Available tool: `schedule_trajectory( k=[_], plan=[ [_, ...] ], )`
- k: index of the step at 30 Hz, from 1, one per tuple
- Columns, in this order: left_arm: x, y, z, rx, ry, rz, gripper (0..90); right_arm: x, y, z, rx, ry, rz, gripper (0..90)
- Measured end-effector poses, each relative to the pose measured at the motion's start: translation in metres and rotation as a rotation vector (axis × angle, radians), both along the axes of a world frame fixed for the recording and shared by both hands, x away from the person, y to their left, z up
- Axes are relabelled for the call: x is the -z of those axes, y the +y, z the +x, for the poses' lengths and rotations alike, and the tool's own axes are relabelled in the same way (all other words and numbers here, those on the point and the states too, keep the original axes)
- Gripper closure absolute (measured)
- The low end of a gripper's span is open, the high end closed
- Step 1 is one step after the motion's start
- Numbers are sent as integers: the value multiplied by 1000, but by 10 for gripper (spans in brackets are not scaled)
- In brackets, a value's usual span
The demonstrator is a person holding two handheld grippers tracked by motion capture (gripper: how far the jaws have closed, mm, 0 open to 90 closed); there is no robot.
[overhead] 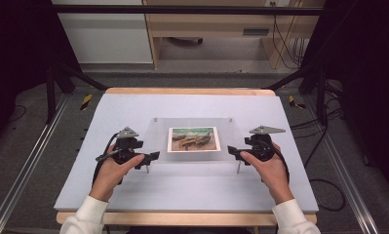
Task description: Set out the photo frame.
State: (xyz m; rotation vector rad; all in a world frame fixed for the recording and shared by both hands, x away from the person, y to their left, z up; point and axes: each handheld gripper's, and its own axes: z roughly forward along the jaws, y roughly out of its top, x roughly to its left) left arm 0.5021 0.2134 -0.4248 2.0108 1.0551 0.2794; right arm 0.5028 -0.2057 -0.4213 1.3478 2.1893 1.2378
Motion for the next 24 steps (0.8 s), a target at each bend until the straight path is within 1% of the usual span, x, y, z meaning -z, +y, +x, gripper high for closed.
schedule_trajectory(
  k=[1,3,4,6,8,9,10,12,13,14,21,24],
  plan=[
    [2,-1,-1,-4,5,6,129,2,1,1,-3,15,-5,180],
    [4,-4,-1,-9,16,22,129,6,0,0,2,24,-1,193],
    [5,-5,-2,-17,21,23,130,9,0,-1,2,31,-8,201],
    [6,-7,-3,-36,29,9,137,12,-3,-5,17,40,-7,243],
    [6,-9,-6,-68,18,15,152,15,-6,-9,30,61,0,275],
    [6,-10,-7,-73,17,17,158,15,-8,-11,33,61,17,297],
    [6,-10,-8,-77,15,17,157,15,-9,-13,40,66,20,316],
    [7,-9,-9,-88,26,0,163,14,-12,-15,44,63,24,351],
    [8,-7,-9,-90,33,-11,165,14,-13,-14,46,75,36,361],
    [8,-6,-9,-88,34,-15,165,14,-13,-14,46,75,36,361],
    [14,3,-3,-82,88,-86,180,19,-11,-3,31,111,91,371],
    [15,5,-2,-76,99,-97,180,20,-9,1,38,119,93,365]
  ],
)
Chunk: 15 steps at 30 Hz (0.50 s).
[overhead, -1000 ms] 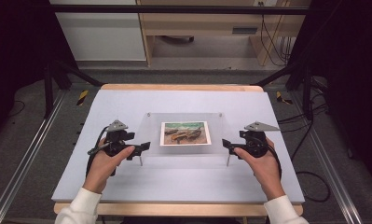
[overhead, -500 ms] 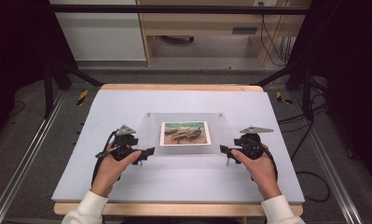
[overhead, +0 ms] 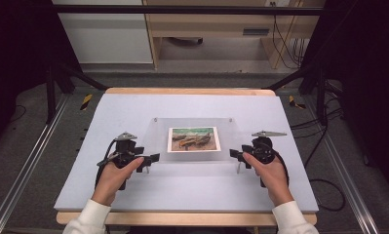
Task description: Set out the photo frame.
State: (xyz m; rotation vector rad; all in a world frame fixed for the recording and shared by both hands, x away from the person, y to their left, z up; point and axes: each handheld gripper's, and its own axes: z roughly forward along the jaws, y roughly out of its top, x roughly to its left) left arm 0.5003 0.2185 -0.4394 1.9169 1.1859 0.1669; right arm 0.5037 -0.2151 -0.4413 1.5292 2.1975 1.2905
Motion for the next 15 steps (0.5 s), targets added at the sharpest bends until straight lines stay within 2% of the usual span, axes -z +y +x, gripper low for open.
schedule_trajectory(
  k=[10,15],
  plan=[
    [2,0,2,-8,18,-18,164,2,0,-3,14,28,41,325],
    [2,1,3,-5,27,-29,162,2,0,-4,14,39,40,313]
  ],
)
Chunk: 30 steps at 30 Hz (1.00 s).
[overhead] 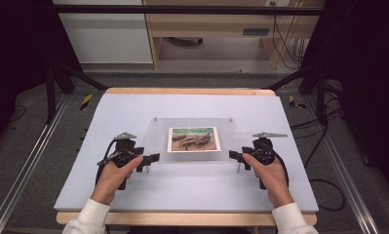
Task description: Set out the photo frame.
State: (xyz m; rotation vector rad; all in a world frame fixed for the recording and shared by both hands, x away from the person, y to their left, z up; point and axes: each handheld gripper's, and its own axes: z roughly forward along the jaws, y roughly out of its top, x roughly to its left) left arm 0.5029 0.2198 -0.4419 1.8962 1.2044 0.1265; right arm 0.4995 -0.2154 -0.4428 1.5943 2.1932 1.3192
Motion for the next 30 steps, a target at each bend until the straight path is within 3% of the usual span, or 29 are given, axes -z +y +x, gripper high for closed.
schedule_trajectory(
  k=[10,24,30],
  plan=[
    [-2,-1,-2,3,6,9,155,0,0,-2,-4,11,4,290],
    [6,2,0,5,54,-65,137,3,-1,-2,-3,30,39,266],
    [6,1,1,-3,48,-65,136,4,-1,-2,4,45,55,259]
  ],
)
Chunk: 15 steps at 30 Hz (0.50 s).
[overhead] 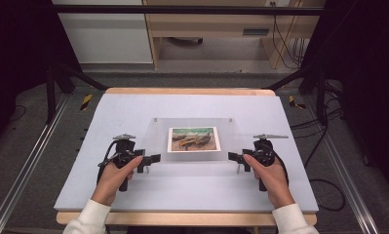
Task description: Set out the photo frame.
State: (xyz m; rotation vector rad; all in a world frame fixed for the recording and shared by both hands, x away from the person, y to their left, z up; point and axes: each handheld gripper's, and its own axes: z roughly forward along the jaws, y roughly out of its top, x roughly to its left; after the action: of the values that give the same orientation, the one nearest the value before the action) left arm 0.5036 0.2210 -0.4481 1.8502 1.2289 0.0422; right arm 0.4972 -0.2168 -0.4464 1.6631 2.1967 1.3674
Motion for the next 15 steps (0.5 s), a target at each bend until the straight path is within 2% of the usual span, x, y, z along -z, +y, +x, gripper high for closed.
schedule_trajectory(
  k=[12,15],
  plan=[
    [0,0,1,6,-2,-3,135,1,-2,-1,-8,10,15,252],
    [1,1,1,9,-1,-4,135,2,-2,1,-17,26,33,254]
  ],
)
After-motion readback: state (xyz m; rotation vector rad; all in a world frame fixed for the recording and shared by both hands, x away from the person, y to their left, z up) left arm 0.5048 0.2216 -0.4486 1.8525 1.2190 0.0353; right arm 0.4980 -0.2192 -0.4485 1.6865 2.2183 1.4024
